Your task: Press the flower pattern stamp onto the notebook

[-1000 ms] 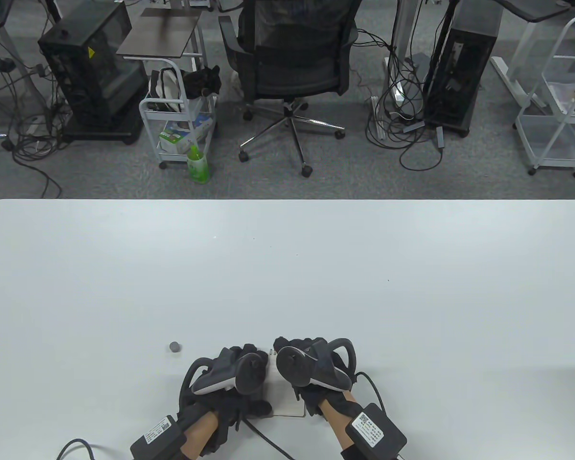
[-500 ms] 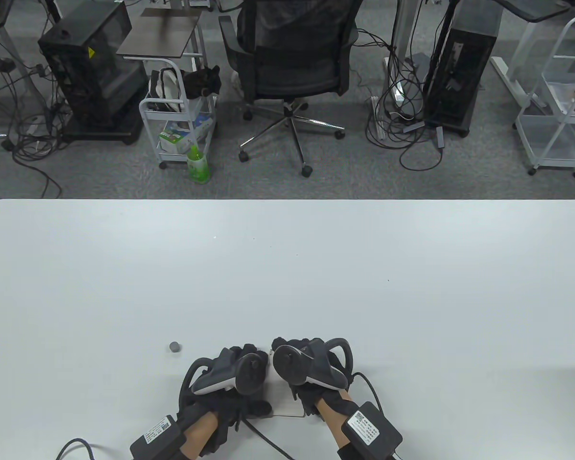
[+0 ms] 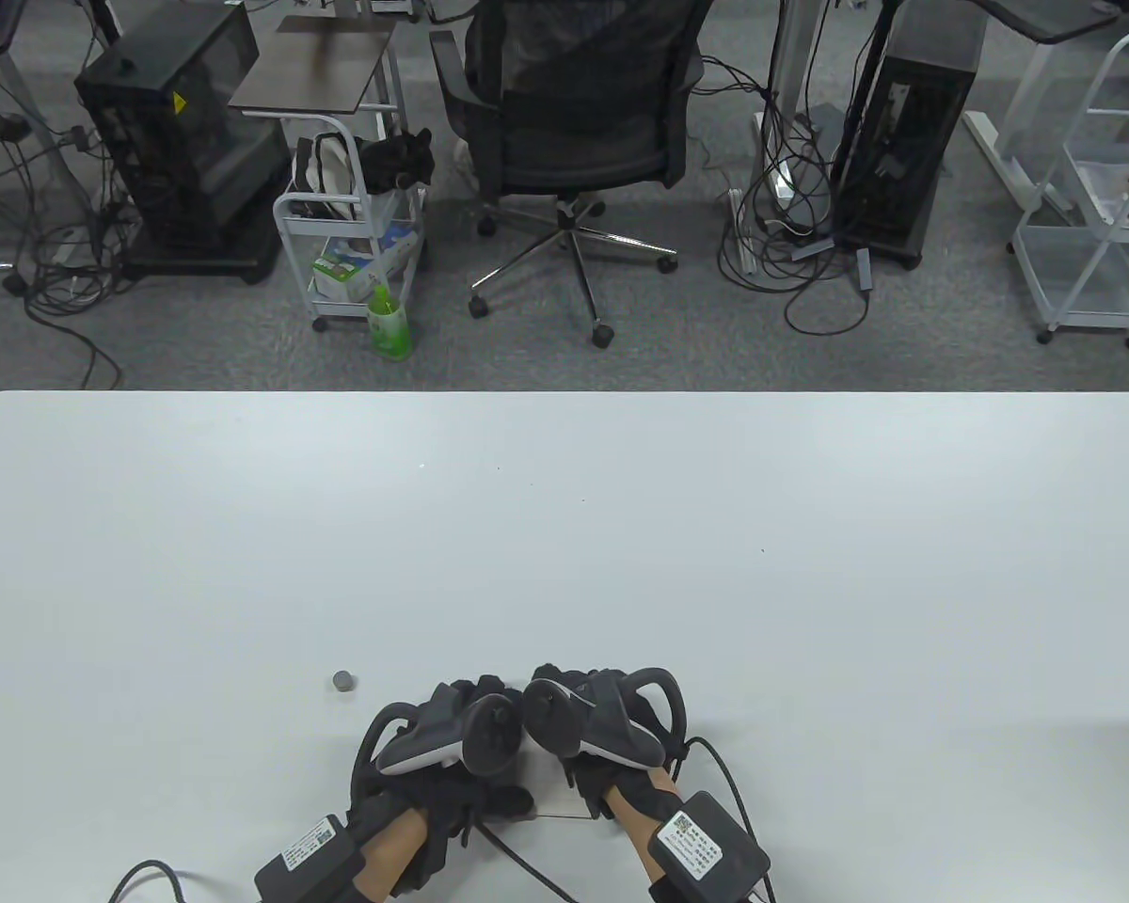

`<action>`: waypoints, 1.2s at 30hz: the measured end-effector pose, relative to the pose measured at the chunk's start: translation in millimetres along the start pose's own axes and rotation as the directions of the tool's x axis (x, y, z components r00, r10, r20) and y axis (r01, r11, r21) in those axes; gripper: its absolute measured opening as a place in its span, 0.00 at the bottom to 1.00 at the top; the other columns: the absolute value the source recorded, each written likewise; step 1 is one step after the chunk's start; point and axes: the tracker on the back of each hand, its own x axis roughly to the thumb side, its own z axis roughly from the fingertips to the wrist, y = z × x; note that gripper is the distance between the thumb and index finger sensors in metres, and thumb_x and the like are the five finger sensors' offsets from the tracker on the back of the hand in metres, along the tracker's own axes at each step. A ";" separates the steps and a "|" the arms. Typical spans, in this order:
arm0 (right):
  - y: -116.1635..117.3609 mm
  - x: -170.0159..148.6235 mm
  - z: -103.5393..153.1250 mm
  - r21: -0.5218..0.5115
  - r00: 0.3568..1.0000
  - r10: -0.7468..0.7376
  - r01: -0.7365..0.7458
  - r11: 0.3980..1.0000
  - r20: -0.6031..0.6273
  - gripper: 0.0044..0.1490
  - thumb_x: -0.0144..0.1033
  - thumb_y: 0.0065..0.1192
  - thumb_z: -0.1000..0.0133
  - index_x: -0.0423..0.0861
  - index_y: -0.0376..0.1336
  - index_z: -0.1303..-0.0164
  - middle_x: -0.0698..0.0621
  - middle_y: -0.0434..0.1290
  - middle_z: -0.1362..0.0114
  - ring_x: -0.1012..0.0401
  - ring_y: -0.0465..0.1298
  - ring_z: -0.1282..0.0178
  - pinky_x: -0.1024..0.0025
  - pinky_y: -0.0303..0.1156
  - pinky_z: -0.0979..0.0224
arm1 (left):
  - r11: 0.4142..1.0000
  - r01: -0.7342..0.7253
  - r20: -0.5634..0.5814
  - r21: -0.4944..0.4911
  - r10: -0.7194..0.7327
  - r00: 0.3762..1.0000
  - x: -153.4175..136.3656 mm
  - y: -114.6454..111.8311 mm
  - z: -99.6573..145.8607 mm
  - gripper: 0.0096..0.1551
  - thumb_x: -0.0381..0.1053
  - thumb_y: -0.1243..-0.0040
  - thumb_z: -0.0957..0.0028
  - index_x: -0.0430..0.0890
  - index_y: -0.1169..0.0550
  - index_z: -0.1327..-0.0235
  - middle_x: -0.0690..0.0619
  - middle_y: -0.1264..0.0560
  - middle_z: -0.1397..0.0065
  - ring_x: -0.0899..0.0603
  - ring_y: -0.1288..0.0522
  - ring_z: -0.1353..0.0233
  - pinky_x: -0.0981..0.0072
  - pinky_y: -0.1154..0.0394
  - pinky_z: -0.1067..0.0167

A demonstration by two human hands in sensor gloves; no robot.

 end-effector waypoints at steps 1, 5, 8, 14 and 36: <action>0.2 -0.3 -0.1 0.001 1.000 -0.001 0.001 1.000 -0.003 0.29 0.34 0.67 0.52 0.44 0.71 0.40 0.39 0.80 0.49 0.50 0.88 0.58 0.48 0.78 0.41 | 1.000 0.001 0.000 0.000 -0.001 1.000 0.0 0.0 0.1 0.63 0.74 0.49 0.67 0.45 0.54 0.23 0.41 0.60 0.19 0.31 0.59 0.21 0.34 0.53 0.30; 1.2 -1.5 0.6 -0.006 1.000 -0.015 0.015 1.000 -0.005 0.29 0.34 0.67 0.53 0.44 0.71 0.40 0.38 0.80 0.49 0.50 0.88 0.58 0.48 0.78 0.41 | 1.000 0.001 -0.001 0.000 -0.001 1.000 0.0 -0.2 0.2 0.63 0.74 0.49 0.67 0.45 0.54 0.23 0.41 0.60 0.19 0.31 0.59 0.21 0.34 0.53 0.30; 1.5 -1.9 0.0 0.001 1.000 -0.025 0.025 1.000 -0.013 0.28 0.34 0.67 0.52 0.45 0.71 0.40 0.38 0.80 0.49 0.49 0.88 0.58 0.48 0.78 0.41 | 1.000 0.000 -0.001 0.000 0.000 1.000 0.0 -0.4 0.3 0.63 0.74 0.49 0.67 0.45 0.54 0.23 0.41 0.60 0.19 0.31 0.59 0.21 0.34 0.53 0.30; 1.1 -1.8 0.7 0.008 1.000 -0.024 0.024 1.000 -0.020 0.28 0.34 0.67 0.52 0.45 0.70 0.40 0.39 0.80 0.49 0.49 0.88 0.58 0.48 0.78 0.40 | 1.000 0.000 0.000 0.000 0.000 1.000 0.0 -0.6 0.2 0.63 0.74 0.49 0.67 0.45 0.54 0.23 0.41 0.60 0.19 0.31 0.59 0.21 0.34 0.53 0.30; -23.5 -28.7 12.8 -0.076 0.998 -0.042 0.038 0.996 -0.056 0.29 0.36 0.68 0.53 0.44 0.71 0.41 0.40 0.82 0.50 0.50 0.88 0.59 0.47 0.78 0.42 | 1.000 0.000 -0.002 -0.001 0.000 1.000 -0.6 -1.2 -0.4 0.63 0.74 0.49 0.67 0.45 0.54 0.23 0.41 0.60 0.19 0.31 0.59 0.21 0.34 0.53 0.30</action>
